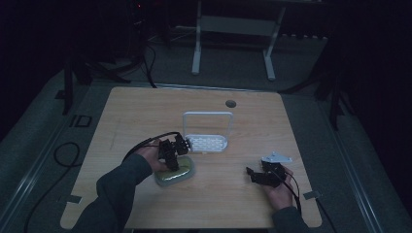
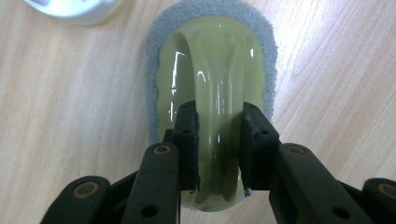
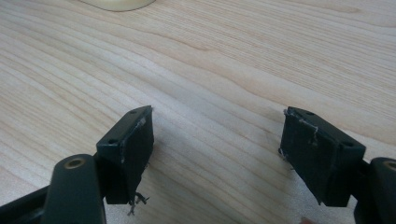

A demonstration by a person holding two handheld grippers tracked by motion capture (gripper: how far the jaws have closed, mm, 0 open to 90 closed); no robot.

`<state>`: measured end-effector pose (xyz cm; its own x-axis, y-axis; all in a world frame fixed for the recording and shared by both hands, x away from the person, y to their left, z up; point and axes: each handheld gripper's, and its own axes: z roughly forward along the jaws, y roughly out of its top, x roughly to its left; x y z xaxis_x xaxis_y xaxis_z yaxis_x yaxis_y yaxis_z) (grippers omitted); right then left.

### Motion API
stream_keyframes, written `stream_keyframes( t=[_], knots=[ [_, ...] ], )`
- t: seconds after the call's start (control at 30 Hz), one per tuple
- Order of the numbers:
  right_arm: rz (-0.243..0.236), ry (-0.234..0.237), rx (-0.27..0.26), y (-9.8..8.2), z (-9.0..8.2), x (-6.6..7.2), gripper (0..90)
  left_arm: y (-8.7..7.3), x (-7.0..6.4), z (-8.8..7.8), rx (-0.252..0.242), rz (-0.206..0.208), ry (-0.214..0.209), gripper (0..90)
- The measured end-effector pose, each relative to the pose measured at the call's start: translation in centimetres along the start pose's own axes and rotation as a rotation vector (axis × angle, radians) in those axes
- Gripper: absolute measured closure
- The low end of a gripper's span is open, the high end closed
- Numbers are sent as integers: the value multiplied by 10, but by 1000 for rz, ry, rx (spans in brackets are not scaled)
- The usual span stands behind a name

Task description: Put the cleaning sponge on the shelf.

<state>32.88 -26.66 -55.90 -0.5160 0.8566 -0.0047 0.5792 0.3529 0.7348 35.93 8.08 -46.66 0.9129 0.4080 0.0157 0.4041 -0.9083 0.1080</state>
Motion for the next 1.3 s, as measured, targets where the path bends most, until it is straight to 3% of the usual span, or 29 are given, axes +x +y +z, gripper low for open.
stream_keyframes(
  t=[0.7, 1.3],
  knots=[
    [-1, 0, 1, 0, 0, 0, 251, 9, -5, -13, -76, 99, 81, 715],
    [-3, 1, -1, 0, 0, 0, 251, 18, -8, -21, -113, 165, 114, 715]
  ],
)
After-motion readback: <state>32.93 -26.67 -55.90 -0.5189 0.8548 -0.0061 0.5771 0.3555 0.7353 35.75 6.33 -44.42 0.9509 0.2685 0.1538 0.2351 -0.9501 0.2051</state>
